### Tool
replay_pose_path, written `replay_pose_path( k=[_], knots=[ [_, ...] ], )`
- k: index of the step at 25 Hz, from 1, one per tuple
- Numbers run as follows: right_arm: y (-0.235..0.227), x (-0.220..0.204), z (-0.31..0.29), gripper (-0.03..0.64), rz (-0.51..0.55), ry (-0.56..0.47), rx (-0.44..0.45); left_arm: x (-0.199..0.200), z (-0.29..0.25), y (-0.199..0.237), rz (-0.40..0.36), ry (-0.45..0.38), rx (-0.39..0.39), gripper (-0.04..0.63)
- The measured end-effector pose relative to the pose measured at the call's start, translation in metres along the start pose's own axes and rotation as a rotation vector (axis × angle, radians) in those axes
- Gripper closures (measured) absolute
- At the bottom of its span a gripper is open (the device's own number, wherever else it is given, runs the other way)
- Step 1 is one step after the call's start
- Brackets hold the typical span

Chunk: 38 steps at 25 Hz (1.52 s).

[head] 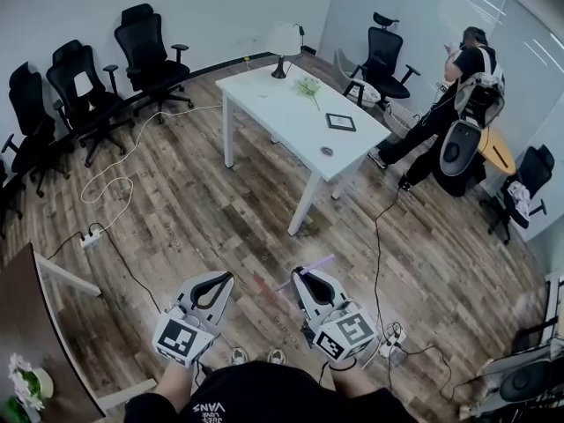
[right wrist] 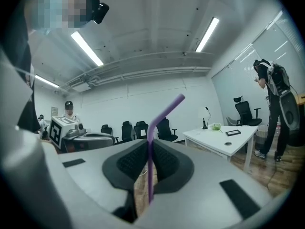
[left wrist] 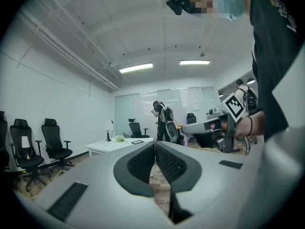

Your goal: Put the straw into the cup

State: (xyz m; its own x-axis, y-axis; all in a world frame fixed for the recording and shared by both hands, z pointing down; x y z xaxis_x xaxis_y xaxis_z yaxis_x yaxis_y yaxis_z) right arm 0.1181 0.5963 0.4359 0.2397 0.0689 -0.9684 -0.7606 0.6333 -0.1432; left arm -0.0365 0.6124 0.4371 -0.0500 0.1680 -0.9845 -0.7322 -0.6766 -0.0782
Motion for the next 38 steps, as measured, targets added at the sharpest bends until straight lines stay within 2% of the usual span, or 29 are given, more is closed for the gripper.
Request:
replay_pose_path(
  k=[5, 10, 19, 26, 38],
  knots=[
    [0.007, 0.0, -0.006, 0.578, 0.009, -0.006, -0.02, -0.002, 0.005, 0.01, -0.006, 0.011, -0.025, 0.578],
    [0.018, -0.004, -0.012, 0.578, 0.004, -0.018, -0.044, 0.002, 0.01, 0.02, -0.004, -0.013, -0.047, 0.578],
    [0.031, -0.014, -0.02, 0.578, -0.007, -0.015, -0.074, -0.003, 0.021, 0.037, 0.029, -0.018, -0.062, 0.578],
    [0.013, -0.015, -0.036, 0.578, -0.005, -0.013, -0.058, -0.01, 0.002, 0.048, 0.023, -0.016, -0.048, 0.578],
    [-0.047, -0.014, -0.072, 0.578, -0.016, -0.015, -0.015, -0.024, -0.055, 0.067, 0.011, -0.002, -0.013, 0.578]
  ],
)
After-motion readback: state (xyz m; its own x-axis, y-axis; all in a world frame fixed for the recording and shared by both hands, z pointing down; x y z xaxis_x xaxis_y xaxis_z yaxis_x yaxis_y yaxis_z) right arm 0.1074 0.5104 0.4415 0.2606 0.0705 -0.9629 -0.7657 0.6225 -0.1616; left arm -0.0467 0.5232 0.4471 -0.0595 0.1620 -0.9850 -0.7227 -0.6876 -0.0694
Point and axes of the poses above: the fingertips, and each gripper's own axes: z backward along the fingers, y to its left, x out of its top, the point moved 2 cm from there along z, backward along the fingers, and after that the axes turned 14 degrees about -y, right-handed, at the moved point
